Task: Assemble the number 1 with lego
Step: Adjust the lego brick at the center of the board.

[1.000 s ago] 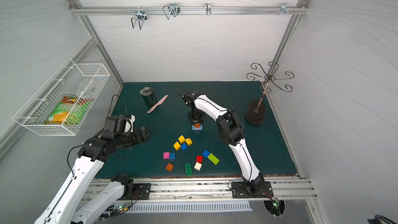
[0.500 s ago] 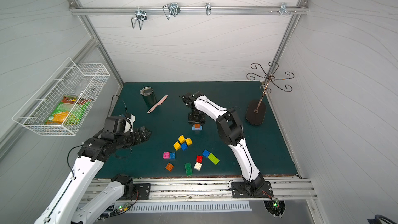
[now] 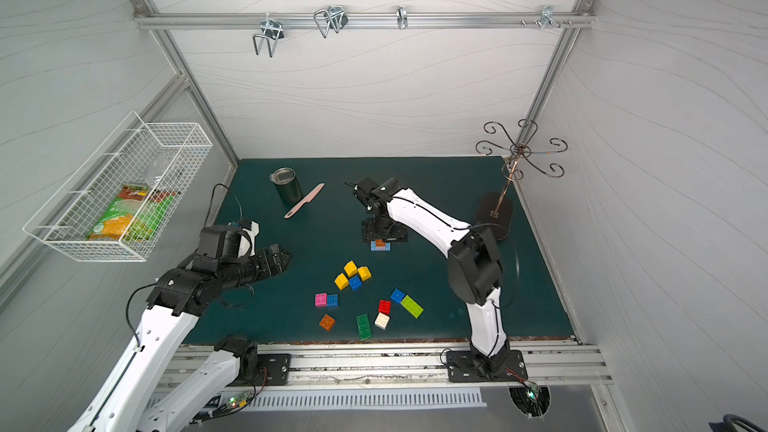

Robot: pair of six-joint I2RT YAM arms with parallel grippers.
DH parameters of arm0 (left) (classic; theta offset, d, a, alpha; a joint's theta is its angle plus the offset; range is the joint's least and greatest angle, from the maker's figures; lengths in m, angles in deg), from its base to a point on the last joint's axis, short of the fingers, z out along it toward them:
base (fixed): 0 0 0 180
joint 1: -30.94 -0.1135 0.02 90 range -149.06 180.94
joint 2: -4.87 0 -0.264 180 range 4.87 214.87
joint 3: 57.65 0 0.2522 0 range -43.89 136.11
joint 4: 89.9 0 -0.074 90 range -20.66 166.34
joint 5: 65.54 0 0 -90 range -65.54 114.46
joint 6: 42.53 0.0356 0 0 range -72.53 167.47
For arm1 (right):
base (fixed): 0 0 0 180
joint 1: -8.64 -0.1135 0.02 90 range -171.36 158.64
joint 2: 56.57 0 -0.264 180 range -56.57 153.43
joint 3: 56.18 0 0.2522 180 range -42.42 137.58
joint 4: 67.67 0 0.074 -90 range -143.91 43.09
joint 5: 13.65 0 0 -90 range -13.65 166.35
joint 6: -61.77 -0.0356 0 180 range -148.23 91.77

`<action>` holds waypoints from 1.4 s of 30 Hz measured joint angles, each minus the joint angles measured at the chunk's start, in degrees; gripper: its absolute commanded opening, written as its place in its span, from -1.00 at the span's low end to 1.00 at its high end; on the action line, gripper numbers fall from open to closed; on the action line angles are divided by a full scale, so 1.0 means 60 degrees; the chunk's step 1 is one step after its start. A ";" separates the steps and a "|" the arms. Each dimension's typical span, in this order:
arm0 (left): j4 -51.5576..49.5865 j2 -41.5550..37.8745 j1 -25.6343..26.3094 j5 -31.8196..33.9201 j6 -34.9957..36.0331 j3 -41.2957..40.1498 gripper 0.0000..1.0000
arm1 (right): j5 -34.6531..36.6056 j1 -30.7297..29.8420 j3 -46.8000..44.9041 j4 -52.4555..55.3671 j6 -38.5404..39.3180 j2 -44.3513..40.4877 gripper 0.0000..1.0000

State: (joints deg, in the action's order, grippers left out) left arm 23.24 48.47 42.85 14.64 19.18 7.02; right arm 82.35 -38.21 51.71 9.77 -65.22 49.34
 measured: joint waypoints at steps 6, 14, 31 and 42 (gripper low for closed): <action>0.0000 -0.0007 0.0018 0.0029 0.0000 -0.0004 0.75 | -0.0317 -0.0288 -0.3963 -0.0987 -0.1009 -0.2889 0.56; -0.0011 0.0040 0.0273 0.0229 -0.0011 0.0000 0.74 | -0.0849 -0.1293 -0.7216 -0.2492 -0.2659 -0.4736 -0.01; -0.0117 0.0044 0.0965 0.0962 -0.0168 -0.0004 0.73 | -0.1111 -0.1774 -0.8663 -0.4539 -0.4218 -0.4200 -0.61; -0.0120 0.0044 0.0976 0.1078 -0.0219 -0.0004 0.74 | -0.0820 -0.0430 -0.8444 -0.4441 -0.3752 -0.3810 -0.47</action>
State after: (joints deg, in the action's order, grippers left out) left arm 22.52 48.73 48.70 21.11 17.87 7.00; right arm 77.43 -40.79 1.04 -16.87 -87.74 26.48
